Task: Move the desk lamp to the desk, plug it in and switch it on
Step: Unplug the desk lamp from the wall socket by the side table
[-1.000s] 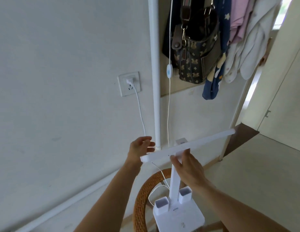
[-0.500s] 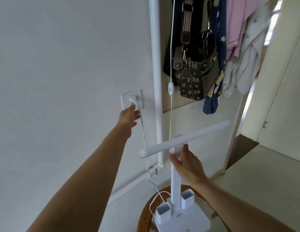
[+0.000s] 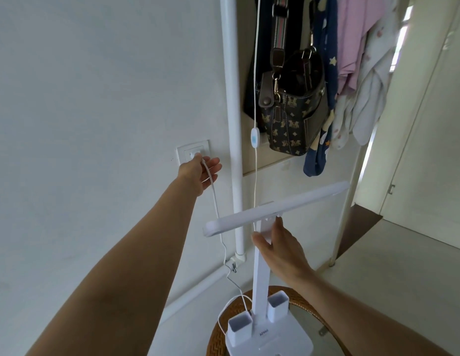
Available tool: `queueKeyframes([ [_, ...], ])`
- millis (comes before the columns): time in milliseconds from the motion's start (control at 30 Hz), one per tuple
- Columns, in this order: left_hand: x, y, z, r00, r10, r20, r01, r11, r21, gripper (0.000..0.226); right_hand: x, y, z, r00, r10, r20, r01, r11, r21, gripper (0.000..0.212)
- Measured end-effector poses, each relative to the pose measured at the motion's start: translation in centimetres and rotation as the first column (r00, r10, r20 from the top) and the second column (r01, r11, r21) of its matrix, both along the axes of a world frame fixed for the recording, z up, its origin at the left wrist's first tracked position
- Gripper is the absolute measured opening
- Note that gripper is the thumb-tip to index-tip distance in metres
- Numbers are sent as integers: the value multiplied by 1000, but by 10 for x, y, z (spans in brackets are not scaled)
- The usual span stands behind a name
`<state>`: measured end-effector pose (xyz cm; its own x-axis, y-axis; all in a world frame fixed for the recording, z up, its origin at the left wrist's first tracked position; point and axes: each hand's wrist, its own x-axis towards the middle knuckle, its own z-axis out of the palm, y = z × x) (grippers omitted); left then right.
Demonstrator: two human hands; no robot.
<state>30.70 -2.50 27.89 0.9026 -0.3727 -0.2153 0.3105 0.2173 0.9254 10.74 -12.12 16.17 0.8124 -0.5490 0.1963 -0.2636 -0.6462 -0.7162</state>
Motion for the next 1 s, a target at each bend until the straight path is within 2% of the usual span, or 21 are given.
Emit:
queueKeyframes([
  [200,-3,1,1,992,5,126,-21,992,128,24,0,-2,0,1000,3,-6,-3,1000,-13,57],
  [333,-27,-2,-6,974,-58,218,22,986,163,25,-2,-4,0,1000,9,-5,-9,1000,-14,52],
  [567,-53,9,-25,979,-103,174,81,988,132,29,-11,-7,5,1000,13,25,-13,1000,-7,49],
  [767,-88,11,-34,969,-131,210,112,989,99,29,-24,-13,8,999,-22,47,20,999,39,46],
  [900,-110,8,-47,883,-232,408,147,962,229,13,-36,-19,9,999,-31,33,31,999,-10,44],
  [1000,-132,2,-55,896,-253,365,236,968,91,18,-47,-22,9,995,-55,77,53,998,35,47],
])
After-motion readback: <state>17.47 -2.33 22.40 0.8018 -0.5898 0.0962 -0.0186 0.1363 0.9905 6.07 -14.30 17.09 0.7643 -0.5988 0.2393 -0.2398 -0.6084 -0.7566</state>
